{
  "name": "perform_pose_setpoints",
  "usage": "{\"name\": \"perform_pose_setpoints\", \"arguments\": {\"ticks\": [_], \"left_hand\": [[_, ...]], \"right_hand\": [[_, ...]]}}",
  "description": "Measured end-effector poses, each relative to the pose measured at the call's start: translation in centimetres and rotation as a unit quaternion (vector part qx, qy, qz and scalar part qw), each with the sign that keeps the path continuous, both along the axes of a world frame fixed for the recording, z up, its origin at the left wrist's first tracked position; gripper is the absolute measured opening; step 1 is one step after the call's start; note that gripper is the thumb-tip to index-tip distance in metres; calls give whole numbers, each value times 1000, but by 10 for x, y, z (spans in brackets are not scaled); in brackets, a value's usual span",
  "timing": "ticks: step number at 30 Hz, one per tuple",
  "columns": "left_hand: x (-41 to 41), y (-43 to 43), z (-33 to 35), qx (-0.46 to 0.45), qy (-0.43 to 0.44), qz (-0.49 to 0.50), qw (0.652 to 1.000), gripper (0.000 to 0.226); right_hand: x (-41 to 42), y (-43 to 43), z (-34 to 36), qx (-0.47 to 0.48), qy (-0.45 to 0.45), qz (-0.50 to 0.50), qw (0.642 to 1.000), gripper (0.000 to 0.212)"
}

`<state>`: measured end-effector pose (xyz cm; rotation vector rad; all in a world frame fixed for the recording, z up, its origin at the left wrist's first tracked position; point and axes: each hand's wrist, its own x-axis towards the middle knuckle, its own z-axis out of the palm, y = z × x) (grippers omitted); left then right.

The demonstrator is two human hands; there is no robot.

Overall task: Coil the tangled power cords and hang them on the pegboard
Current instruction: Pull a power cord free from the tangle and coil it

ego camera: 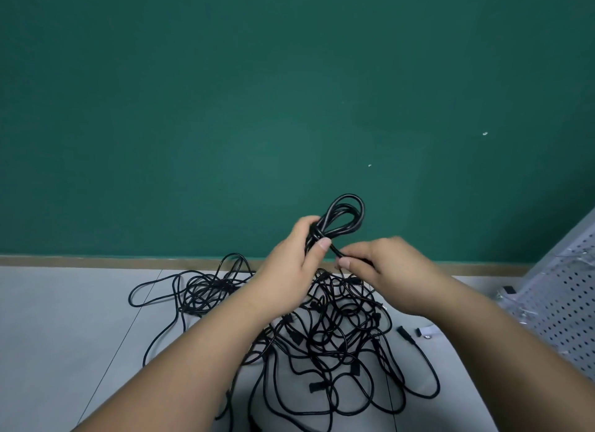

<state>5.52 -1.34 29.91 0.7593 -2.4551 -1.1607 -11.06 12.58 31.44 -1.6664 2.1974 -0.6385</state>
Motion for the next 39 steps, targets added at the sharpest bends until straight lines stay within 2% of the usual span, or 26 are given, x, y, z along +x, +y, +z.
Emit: {"name": "perform_pose_setpoints", "arguments": {"ticks": [5,7,10,15,18,22,26,28,30,34,37,39], "left_hand": [[0,-7,3,-102,-84,-19,991,47],[-2,-5,3,-137,-105,-34,984,43],[-4,-5,2,-206,-154,-66,964,38],[-3,0,2,-253,-164,-146,942,37],[-4,7,1,-261,-168,-169,935,43],[-5,10,3,-272,-147,-180,934,37],[-5,11,7,-277,-93,-174,940,32],[-4,13,8,-283,-67,-178,940,29],[-4,15,9,-289,-45,-184,938,29],[-4,20,12,-267,2,-184,946,33],[-3,26,10,-178,51,-166,968,37],[-4,28,7,-104,96,-125,982,35]], "right_hand": [[18,3,17,15,179,12,984,30],[22,5,21,20,221,23,975,31],[25,11,26,10,260,40,965,31],[3,17,28,-123,265,26,956,33],[-9,21,27,-176,187,-28,966,34],[-18,20,21,-191,61,-75,977,37],[-24,22,23,-181,-90,-86,976,25],[-25,23,26,-164,-204,-67,963,16],[-26,26,29,-159,-327,-61,930,13],[-31,25,30,-140,-526,-96,833,16],[-22,14,22,-126,-610,-144,769,7],[-15,4,13,-138,-650,-178,725,14]]}}
